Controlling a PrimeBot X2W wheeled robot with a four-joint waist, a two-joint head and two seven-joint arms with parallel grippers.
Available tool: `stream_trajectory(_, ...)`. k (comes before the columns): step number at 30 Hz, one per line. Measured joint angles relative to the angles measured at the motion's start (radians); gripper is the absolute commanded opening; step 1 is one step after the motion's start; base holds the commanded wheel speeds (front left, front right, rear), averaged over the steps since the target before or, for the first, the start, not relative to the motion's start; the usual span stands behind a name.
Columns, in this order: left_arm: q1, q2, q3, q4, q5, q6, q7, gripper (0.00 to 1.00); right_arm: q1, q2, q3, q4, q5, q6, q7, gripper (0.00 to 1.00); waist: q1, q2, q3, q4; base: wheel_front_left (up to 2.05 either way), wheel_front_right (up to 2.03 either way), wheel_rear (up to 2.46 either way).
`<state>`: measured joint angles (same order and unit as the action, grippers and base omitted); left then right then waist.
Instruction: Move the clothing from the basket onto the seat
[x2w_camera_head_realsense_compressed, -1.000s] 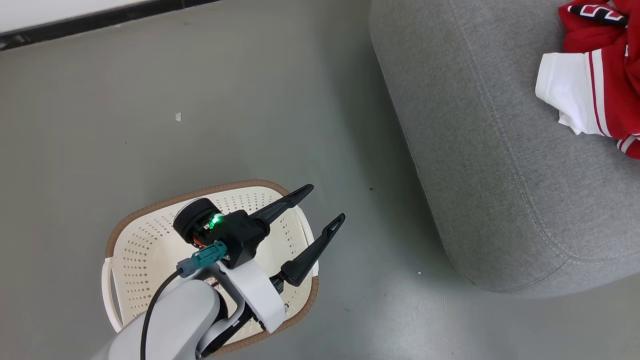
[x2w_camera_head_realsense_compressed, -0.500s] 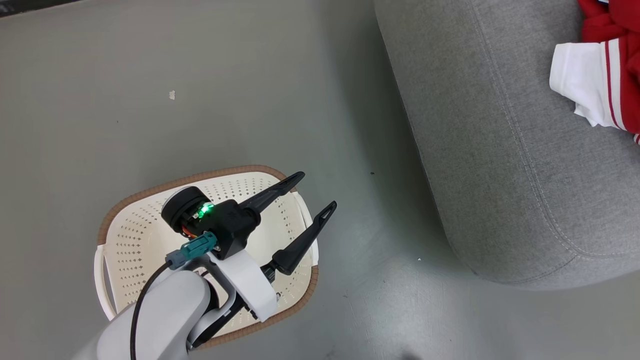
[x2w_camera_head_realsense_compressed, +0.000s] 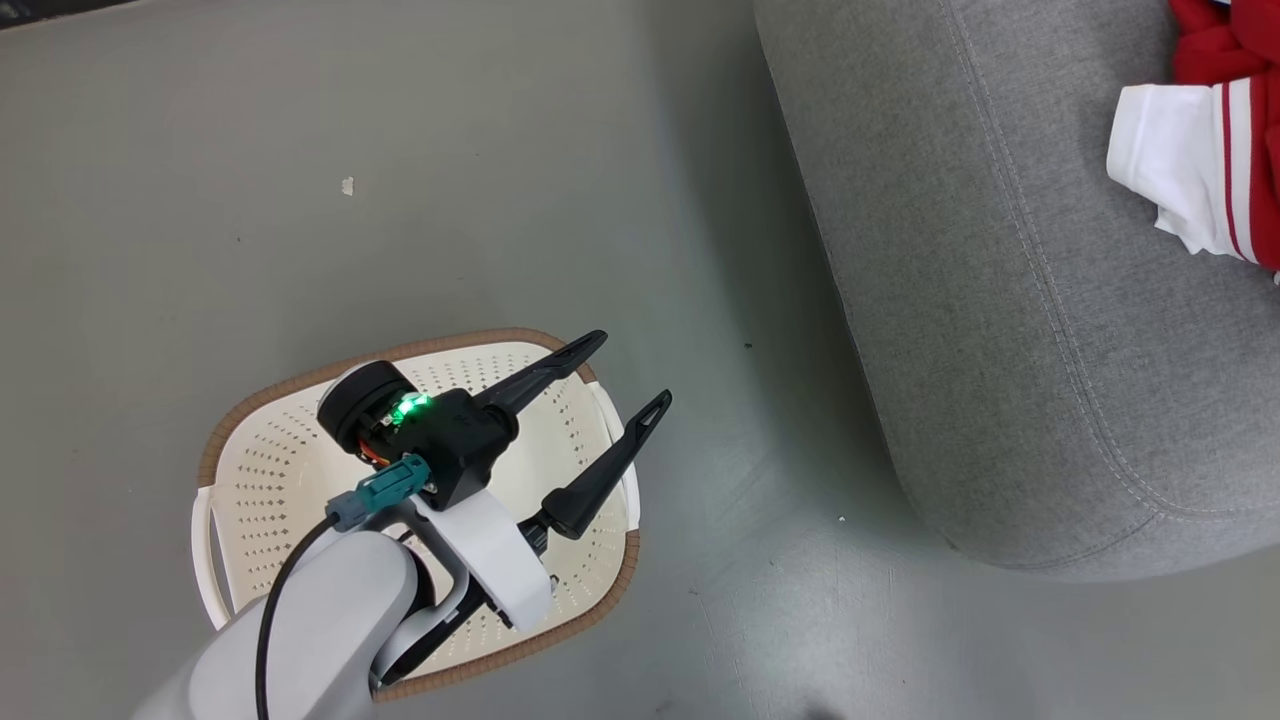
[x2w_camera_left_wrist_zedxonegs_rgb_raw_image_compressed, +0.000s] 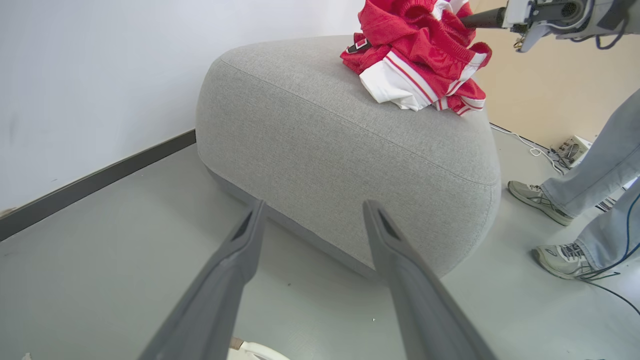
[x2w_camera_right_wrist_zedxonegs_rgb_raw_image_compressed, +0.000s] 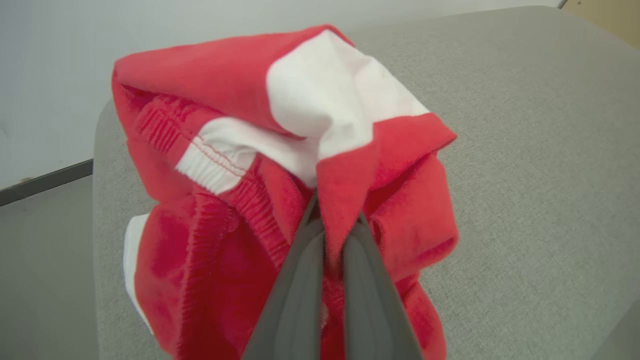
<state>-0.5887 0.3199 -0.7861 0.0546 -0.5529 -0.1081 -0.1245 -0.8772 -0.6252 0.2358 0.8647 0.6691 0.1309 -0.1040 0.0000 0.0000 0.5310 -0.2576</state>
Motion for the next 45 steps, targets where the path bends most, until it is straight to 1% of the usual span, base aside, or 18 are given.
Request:
stream_trajectory(7,0.0,-0.001,0.002,0.002,-0.001,0.0,-0.003,1.0,0.01,0.027,0.012,0.036,0.019,0.0,0.043,0.0,0.0,0.0,-0.012,-0.001,0.0,0.0,0.0)
stream_trajectory(11,0.0,-0.002,0.002,0.004,-0.001,0.0,-0.009,1.0,0.009,0.032,0.013,0.046,0.02,0.0,0.043,0.0,-0.0001,0.0,-0.02,-0.003,0.0,0.0,0.0)
stream_trajectory(12,0.0,-0.002,0.002,0.005,-0.001,0.0,-0.009,1.0,0.009,0.033,0.017,0.044,0.02,0.0,0.042,0.03,0.0,0.0,-0.023,-0.003,0.0,0.0,0.0)
stream_trajectory(16,0.0,-0.003,0.002,0.011,-0.001,0.0,-0.012,1.0,0.008,0.034,0.029,0.045,0.021,0.0,0.042,0.33,0.0,0.0,-0.033,-0.006,0.0,0.0,0.0)
stream_trajectory(17,0.0,-0.003,0.002,0.012,-0.001,0.0,-0.015,1.0,0.008,0.035,0.028,0.046,0.026,0.0,0.041,0.45,0.0,0.0,-0.036,-0.006,0.0,0.0,0.0)
stream_trajectory(18,0.0,-0.003,0.002,0.014,-0.001,0.0,-0.015,1.0,0.008,0.037,0.026,0.049,0.032,0.0,0.041,0.53,0.0,0.0,-0.039,-0.007,0.0,0.0,0.0)
stream_trajectory(19,0.0,-0.003,0.002,0.016,-0.001,0.0,-0.018,1.0,0.008,0.04,0.027,0.051,0.036,0.0,0.041,0.94,0.0,0.0,-0.042,-0.008,0.0,0.0,0.0)
stream_trajectory(20,0.0,-0.004,0.002,0.017,-0.003,0.0,-0.019,1.0,0.008,0.042,0.029,0.052,0.036,0.0,0.042,1.0,-0.0001,0.0,-0.045,-0.009,0.0,0.0,0.0)
stream_trajectory(32,0.002,-0.011,0.004,0.039,-0.01,0.0,-0.045,1.0,0.007,0.039,0.046,0.049,0.054,0.0,0.051,1.0,0.0,0.0,-0.091,-0.018,0.0,0.0,0.0)
stream_trajectory(45,0.022,-0.028,0.021,0.069,-0.02,0.0,-0.079,1.0,0.01,-0.012,0.086,0.011,0.051,0.0,0.049,1.0,0.0,0.0,-0.169,-0.027,0.0,0.0,0.0)
